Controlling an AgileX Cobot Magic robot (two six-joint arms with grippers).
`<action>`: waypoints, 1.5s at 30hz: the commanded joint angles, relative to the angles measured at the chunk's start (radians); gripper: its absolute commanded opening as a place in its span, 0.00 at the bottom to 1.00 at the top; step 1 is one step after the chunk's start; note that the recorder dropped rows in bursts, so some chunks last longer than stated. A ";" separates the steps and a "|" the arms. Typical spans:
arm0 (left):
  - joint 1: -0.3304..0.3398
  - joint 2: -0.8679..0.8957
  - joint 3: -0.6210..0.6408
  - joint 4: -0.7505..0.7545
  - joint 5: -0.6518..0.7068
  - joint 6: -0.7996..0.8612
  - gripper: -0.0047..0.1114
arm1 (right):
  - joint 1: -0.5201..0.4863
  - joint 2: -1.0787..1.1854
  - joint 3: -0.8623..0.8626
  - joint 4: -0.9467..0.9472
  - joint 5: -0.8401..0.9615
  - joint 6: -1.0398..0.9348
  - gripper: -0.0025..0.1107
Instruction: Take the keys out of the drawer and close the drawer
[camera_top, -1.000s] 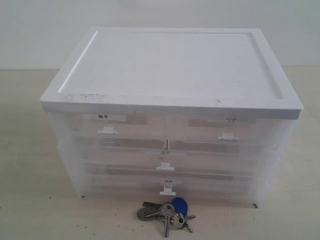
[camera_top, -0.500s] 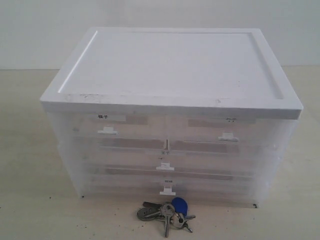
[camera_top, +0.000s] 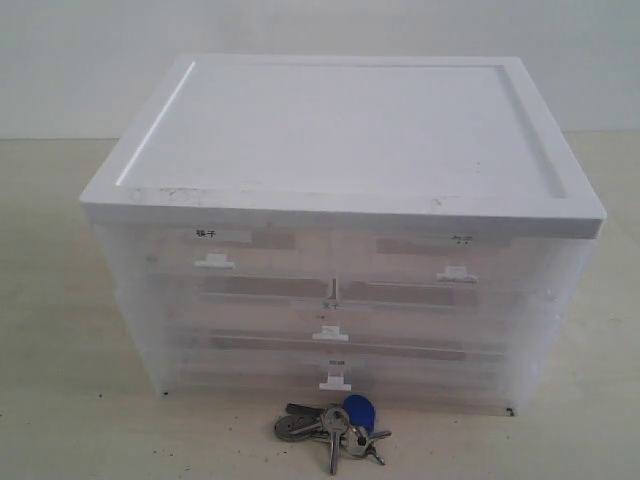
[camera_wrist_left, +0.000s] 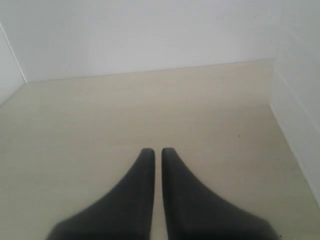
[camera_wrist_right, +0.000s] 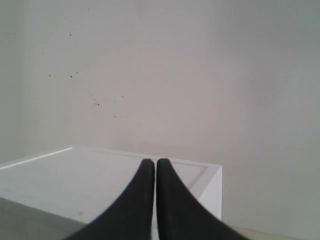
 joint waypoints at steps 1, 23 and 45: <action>0.001 -0.002 0.004 -0.032 0.005 0.003 0.08 | 0.002 -0.007 -0.008 0.002 0.002 -0.001 0.02; 0.001 -0.002 0.004 -0.049 -0.003 0.003 0.08 | 0.002 -0.007 -0.008 0.002 0.000 -0.001 0.02; 0.001 -0.002 0.004 -0.049 -0.003 0.003 0.08 | 0.024 -0.007 0.132 1.106 0.061 -0.289 0.02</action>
